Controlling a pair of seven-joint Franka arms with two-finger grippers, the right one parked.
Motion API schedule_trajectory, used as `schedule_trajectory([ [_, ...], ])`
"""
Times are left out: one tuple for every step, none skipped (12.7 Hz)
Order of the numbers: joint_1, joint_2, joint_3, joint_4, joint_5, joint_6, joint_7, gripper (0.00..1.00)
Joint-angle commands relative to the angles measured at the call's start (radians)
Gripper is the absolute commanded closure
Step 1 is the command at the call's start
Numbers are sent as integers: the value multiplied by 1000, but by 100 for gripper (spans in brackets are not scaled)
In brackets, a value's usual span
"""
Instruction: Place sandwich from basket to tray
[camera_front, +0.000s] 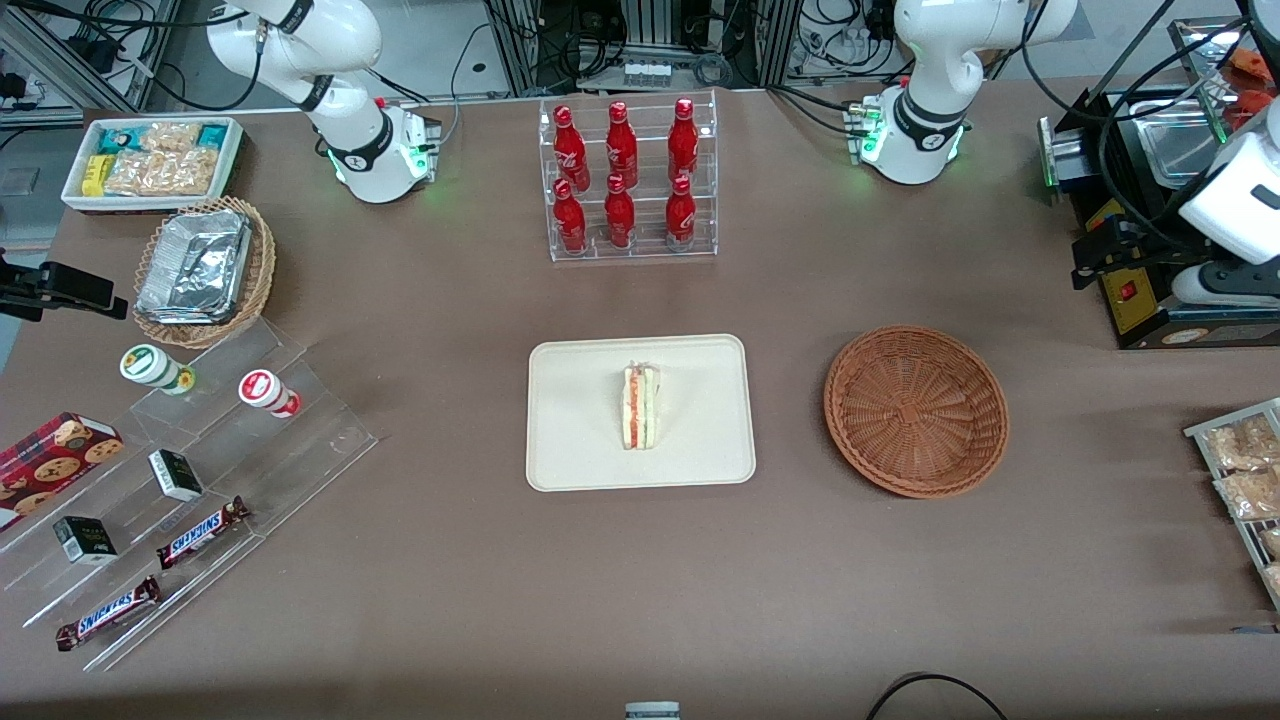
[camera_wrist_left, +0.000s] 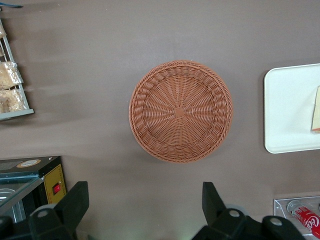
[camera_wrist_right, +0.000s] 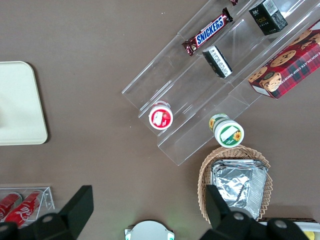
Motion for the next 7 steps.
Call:
schedule_trajectory([
  [-19,-9,18,3,-15,-11,22,0],
  [-14,-5,18,19,-10,-16,19,0],
  [-14,2,17,23,0,-17,19,0],
  [-14,0,17,24,2,-17,21,0],
  [-14,-1,17,26,4,-17,22,0],
  [-10,-3,17,27,2,-17,24,0],
  [-10,-5,17,27,1,-17,22,0],
])
